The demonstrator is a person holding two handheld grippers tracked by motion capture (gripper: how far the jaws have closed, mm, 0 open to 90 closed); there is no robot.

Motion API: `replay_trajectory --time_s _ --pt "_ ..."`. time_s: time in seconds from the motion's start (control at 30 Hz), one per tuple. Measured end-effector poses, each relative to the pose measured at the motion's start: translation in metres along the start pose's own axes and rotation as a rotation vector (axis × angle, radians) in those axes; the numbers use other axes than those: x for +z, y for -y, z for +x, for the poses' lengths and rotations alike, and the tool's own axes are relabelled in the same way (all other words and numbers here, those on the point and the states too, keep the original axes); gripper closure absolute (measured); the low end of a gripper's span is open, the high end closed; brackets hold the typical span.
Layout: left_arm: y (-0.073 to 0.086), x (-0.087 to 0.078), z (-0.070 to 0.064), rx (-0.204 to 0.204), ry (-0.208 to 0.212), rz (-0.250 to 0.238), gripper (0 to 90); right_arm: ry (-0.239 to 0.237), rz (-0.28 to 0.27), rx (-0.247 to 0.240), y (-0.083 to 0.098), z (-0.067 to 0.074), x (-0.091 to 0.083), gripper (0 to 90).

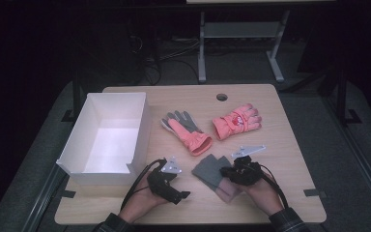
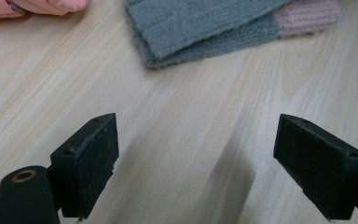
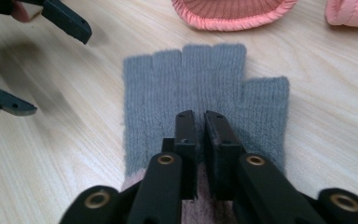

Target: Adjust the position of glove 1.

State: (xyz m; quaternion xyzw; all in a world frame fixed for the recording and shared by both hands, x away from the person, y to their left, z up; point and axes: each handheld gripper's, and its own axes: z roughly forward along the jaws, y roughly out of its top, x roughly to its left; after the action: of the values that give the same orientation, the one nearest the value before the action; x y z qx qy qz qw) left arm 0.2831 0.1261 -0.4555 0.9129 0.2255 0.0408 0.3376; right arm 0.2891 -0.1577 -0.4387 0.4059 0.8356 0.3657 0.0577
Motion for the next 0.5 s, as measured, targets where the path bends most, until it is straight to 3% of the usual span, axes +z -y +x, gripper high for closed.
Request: replay_trajectory --time_s 0.13,0.23,0.3,0.33,0.37,0.4,0.43,0.5 --pt "0.0 0.001 -0.002 -0.019 0.003 -0.016 13.7 -0.003 -0.026 -0.006 0.0 -0.002 -0.007 73.4" --pt "-0.001 -0.003 -0.004 -0.031 0.0 -0.026 20.2 0.024 -0.057 -0.043 0.002 -0.008 -0.018 80.6" --pt "-0.002 -0.005 -0.004 -0.02 0.007 -0.024 32.7 0.038 -0.069 -0.052 0.005 -0.016 -0.027 86.1" --pt "-0.003 -0.006 -0.006 -0.029 0.014 -0.048 39.9 0.041 -0.078 -0.06 0.007 -0.02 -0.031 88.2" --pt "-0.004 -0.007 -0.007 -0.024 0.017 -0.048 39.9 0.041 -0.078 -0.06 0.007 -0.02 -0.031 88.2" --pt "-0.005 -0.008 -0.008 -0.017 0.033 -0.048 48.1 0.045 -0.076 -0.06 0.009 -0.024 -0.035 89.6" --pt "-0.007 -0.009 -0.011 -0.016 0.053 -0.056 67.3 0.058 -0.079 -0.065 0.014 -0.032 -0.041 90.0" --pt "-0.009 -0.007 -0.014 -0.023 0.06 -0.065 81.8 0.062 -0.066 -0.072 0.02 -0.04 -0.046 90.0"
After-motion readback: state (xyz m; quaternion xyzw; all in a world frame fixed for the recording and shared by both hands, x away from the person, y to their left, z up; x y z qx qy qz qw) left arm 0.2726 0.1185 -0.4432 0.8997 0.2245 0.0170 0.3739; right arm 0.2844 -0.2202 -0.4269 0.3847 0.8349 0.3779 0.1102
